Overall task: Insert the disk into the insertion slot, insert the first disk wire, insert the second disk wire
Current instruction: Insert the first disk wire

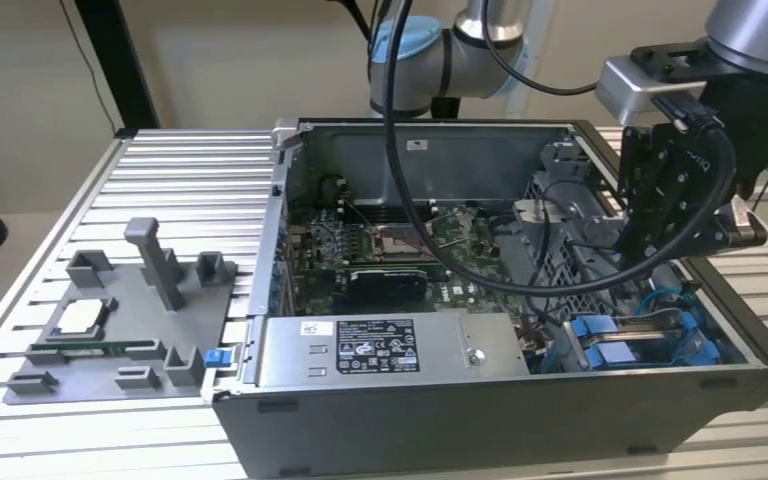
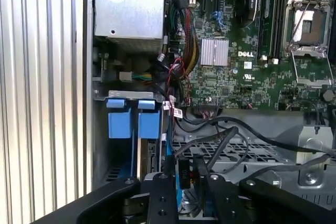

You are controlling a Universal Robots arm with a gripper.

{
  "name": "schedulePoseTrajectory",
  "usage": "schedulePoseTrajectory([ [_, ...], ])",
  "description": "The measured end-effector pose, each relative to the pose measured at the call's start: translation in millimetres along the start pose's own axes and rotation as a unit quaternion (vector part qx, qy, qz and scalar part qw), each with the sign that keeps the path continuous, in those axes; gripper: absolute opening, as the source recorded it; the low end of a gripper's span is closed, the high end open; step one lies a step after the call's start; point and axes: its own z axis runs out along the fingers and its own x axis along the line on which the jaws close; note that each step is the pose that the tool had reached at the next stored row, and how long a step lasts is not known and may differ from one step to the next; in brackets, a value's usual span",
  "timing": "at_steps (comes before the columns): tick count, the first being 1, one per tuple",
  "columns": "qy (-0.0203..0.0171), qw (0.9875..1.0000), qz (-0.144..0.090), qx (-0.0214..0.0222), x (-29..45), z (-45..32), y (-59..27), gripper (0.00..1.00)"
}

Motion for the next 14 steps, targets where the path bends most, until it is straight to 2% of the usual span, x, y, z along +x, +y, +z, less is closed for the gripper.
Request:
schedulePoseTrajectory([
  [6, -0.0037, 0.9999, -0.011, 0.0010, 0.0, 0.1, -0.9, 1.00],
  [10, -0.0041, 0.9999, -0.013, 0.0018, 0.0, 0.1, -1.0, 1.00],
  [11, -0.0041, 0.9999, -0.013, 0.0019, 0.0, 0.1, -0.9, 0.00],
  [14, -0.0040, 0.9999, -0.013, 0.0019, 0.1, 0.1, -0.9, 0.00],
])
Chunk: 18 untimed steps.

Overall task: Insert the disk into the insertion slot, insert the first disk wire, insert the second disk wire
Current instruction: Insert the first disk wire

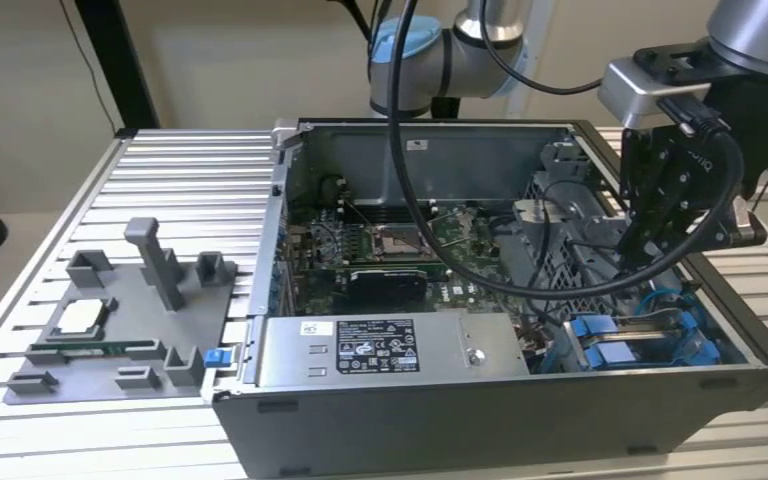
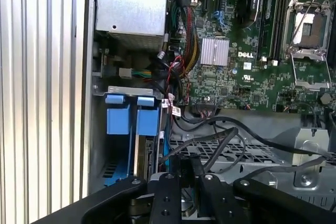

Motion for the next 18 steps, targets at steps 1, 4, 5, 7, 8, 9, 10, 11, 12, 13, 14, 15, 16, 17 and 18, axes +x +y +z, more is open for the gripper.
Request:
schedulePoseTrajectory([
  [1, 0.0000, 1.0000, 0.000, 0.0000, 0.0, 0.0, 0.0, 0.00],
  [4, 0.0000, 1.0000, 0.000, 0.0000, 0.0, 0.1, 0.0, 0.00],
  [5, 0.0000, 1.0000, 0.000, 0.0000, 0.0, 0.1, 0.0, 0.00],
  [7, 0.0000, 1.0000, 0.000, 0.0000, 0.0, 0.2, 0.0, 0.00],
  [8, 0.0000, 1.0000, 0.000, 0.0000, 0.0, 0.2, 0.0, 0.00],
  [9, 0.0000, 1.0000, 0.000, 0.0000, 0.0, 0.2, 0.0, 0.00],
  [10, 0.0000, 1.0000, 0.000, 0.0000, 0.0, 0.2, 0.0, 0.00],
  [11, -0.0001, 1.0000, 0.000, 0.0000, 0.0, 0.2, 0.0, 0.00],
  [12, 0.0000, 1.0000, 0.000, 0.0000, 0.0, 0.3, 0.0, 0.00],
  [13, 0.0001, 1.0000, 0.000, -0.0001, 0.0, 0.3, 0.0, 0.00],
  [14, 0.0004, 1.0000, 0.000, -0.0008, 0.1, 0.4, -0.3, 0.00],
  [15, 0.0005, 1.0000, 0.000, -0.0020, 0.3, 0.6, -0.7, 0.00],
  [16, 0.0006, 1.0000, 0.000, -0.0035, 0.7, 0.7, -1.3, 0.00],
  [17, 0.0007, 1.0000, 0.000, -0.0051, 1.2, 0.7, -2.1, 0.00],
  [18, 0.0007, 1.0000, 0.000, -0.0074, 2.3, 0.7, -3.1, 0.00],
])
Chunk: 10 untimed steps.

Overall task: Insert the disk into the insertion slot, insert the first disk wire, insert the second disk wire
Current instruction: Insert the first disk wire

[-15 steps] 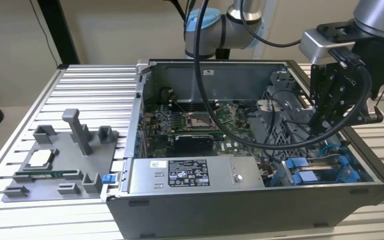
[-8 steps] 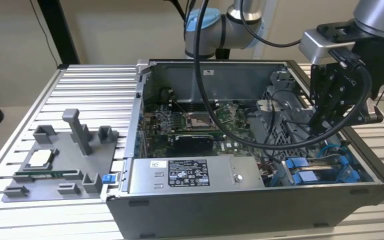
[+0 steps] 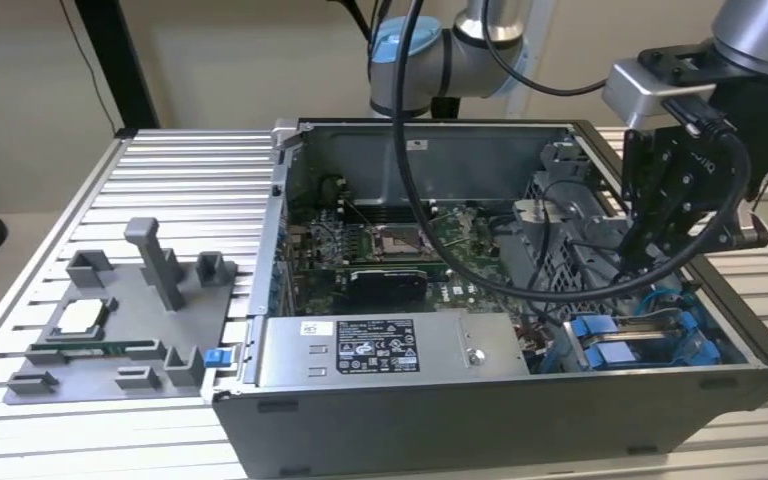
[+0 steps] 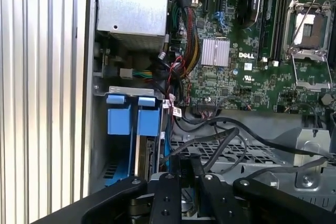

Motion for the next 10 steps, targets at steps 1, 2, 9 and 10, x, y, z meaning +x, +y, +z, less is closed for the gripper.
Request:
schedulePoseTrajectory([
  [1, -0.0001, 1.0000, 0.000, -0.0034, 1.4, 0.1, -1.3, 0.00],
  [2, -0.0002, 1.0000, 0.001, -0.0080, 3.1, 0.2, -2.7, 0.00],
  [9, -0.0013, 0.9992, 0.003, -0.0392, 15.1, 1.5, -13.3, 0.00],
  [10, -0.0014, 0.9991, 0.003, -0.0430, 17.2, 1.7, -15.2, 0.00],
])
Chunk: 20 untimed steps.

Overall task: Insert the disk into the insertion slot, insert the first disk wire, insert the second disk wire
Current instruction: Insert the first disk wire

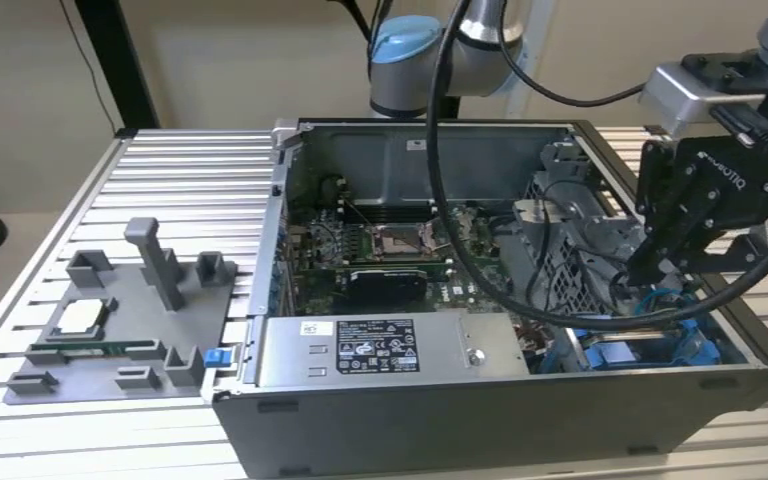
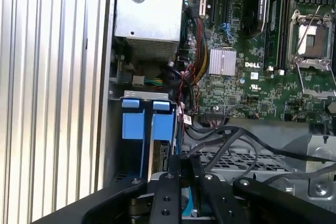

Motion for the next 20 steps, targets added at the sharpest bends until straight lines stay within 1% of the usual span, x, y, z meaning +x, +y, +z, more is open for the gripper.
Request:
schedulePoseTrajectory([
  [3, -0.0005, 0.9999, 0.001, -0.0100, 6.3, 0.5, -5.7, 0.00],
  [4, -0.0005, 0.9999, 0.001, -0.0123, 8.3, 1.0, -8.1, 0.00],
  [6, -0.0007, 0.9999, 0.001, -0.0151, 11.5, 2.4, -12.6, 0.00],
  [9, -0.0007, 0.9999, 0.001, -0.0163, 14.8, 5.5, -18.7, 0.00],
  [12, -0.0008, 0.9999, 0.001, -0.0165, 16.2, 7.8, -22.3, 0.00],
  [20, -0.0008, 0.9999, 0.001, -0.0164, 16.5, 8.2, -24.3, 0.00],
])
